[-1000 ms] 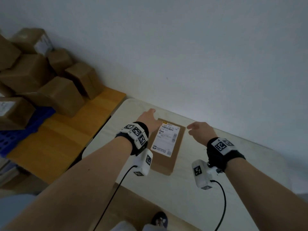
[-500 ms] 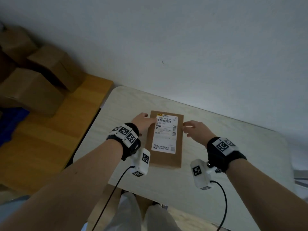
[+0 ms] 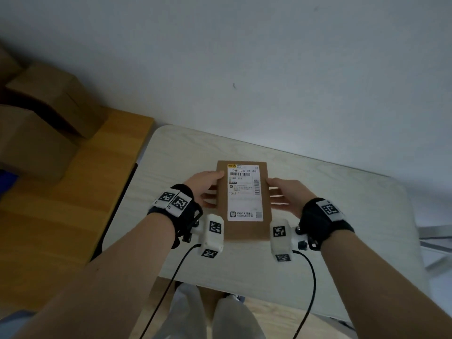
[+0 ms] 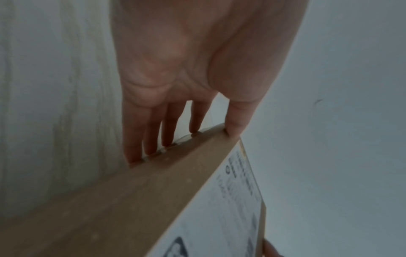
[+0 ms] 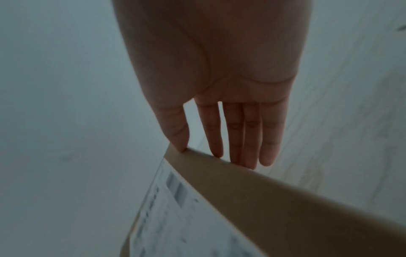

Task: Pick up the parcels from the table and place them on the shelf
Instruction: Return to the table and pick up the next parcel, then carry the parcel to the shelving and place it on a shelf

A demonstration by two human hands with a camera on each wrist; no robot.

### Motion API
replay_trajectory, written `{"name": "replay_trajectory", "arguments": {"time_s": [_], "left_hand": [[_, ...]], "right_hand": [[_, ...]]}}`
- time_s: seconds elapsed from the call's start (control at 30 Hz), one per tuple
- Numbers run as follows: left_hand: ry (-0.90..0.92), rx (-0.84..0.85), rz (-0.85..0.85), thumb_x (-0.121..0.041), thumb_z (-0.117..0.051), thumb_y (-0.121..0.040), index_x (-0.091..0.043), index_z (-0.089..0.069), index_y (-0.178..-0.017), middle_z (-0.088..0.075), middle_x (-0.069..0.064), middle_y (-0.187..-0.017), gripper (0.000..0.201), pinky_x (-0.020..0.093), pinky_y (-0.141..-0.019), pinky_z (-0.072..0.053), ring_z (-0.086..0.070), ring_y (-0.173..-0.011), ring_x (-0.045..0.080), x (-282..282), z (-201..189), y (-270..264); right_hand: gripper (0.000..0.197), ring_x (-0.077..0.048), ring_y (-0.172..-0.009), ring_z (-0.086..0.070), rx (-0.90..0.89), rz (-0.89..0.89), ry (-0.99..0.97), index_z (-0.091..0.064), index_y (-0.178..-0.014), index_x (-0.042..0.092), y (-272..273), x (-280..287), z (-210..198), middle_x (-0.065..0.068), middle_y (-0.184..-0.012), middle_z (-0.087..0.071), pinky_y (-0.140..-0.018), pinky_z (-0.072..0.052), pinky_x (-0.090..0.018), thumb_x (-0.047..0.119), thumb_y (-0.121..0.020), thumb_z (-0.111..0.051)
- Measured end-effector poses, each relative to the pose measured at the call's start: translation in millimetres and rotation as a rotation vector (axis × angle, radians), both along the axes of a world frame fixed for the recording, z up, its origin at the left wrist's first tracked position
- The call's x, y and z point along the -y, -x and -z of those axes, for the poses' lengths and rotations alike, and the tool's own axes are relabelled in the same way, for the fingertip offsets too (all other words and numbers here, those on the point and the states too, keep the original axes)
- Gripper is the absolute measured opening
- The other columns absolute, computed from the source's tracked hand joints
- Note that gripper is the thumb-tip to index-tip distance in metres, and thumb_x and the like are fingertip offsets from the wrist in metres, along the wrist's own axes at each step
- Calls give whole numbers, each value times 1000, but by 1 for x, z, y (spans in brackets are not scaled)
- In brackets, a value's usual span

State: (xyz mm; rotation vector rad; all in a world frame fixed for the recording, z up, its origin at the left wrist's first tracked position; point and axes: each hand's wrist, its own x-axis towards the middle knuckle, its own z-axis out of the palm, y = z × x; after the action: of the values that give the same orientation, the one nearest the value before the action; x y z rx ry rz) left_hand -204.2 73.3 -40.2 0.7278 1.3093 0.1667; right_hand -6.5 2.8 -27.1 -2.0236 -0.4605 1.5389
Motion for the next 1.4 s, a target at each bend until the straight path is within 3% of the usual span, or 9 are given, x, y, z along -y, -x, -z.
{"name": "replay_trajectory", "arguments": {"time_s": [0.1, 0.17, 0.3, 0.53, 0.83, 1.0, 1.2, 1.3, 1.4], "left_hand": [[-48, 20, -14, -30, -47, -98, -13, -53, -128, -58, 12, -115, 35, 45, -92, -48, -54, -100, 29, 0, -8, -3], [-89, 28, -16, -29, -46, -98, -14, -56, -122, -59, 9, -112, 30, 42, -88, -48, -56, -101, 27, -2, -18, -4], [-166, 86, -49, -28, -44, -98, -23, -60, -92, -62, 3, -100, 17, 39, -87, -46, -56, -100, 24, -9, -46, -8], [-364, 245, -119, -28, -45, -98, -23, -61, -113, -64, 0, -105, 23, 43, -97, -44, -58, -102, 21, -15, -113, -13], [-570, 405, -180, -30, -48, -97, -24, -57, -133, -67, -7, -102, 37, 32, -81, -49, -62, -94, 14, -10, -179, -6], [-671, 459, -185, -29, -48, -97, -25, -61, -129, -68, -10, -89, 35, 30, -78, -48, -61, -90, 12, -7, -207, -3], [-732, 527, -198, -28, -48, -95, -25, -65, -120, -69, -10, -79, 30, 28, -67, -48, -61, -78, 11, -11, -232, 3], [-748, 545, -207, -27, -48, -95, -28, -67, -107, -68, -10, -73, 23, 29, -65, -47, -60, -77, 12, -13, -239, 5], [-760, 552, -215, -27, -48, -95, -29, -66, -107, -69, -11, -73, 22, 30, -66, -47, -60, -78, 12, -15, -244, 6]], "right_hand": [[13, -20, -82, -64, -102, 125, -44, -65, -88, 10, 3, 5, -4, -7, -89, -67, -72, -55, -30, 21, -92, -60], [11, -19, -81, -64, -133, 170, -89, -64, -88, 10, 5, 6, -10, -6, -89, -67, -71, -54, -30, 19, -92, -59], [10, -18, -84, -65, -148, 215, -213, -65, -89, 10, 5, 3, -34, -5, -89, -69, -76, -54, -30, 18, -92, -60], [10, -14, -89, -66, -114, 256, -475, -70, -92, 17, 2, -1, -95, 2, -87, -72, -82, -52, -28, 20, -90, -61], [32, -10, -96, -69, -94, 244, -720, -69, -117, 15, 3, 4, -161, 9, -90, -76, -86, -52, -27, 27, -88, -65], [26, -12, -97, -69, -76, 226, -817, -71, -111, 16, 4, 7, -192, 4, -98, -76, -91, -52, -30, 22, -87, -66], [15, -9, -91, -70, -46, 185, -915, -72, -98, 22, 6, 7, -218, 7, -88, -77, -92, -52, -32, 15, -86, -66], [22, -8, -91, -70, -36, 161, -946, -71, -106, 20, 8, 4, -224, 6, -89, -77, -91, -52, -31, 13, -85, -66], [36, -9, -94, -69, -30, 161, -957, -66, -120, 13, 11, 0, -229, 3, -93, -76, -88, -51, -29, 10, -84, -67]]}}
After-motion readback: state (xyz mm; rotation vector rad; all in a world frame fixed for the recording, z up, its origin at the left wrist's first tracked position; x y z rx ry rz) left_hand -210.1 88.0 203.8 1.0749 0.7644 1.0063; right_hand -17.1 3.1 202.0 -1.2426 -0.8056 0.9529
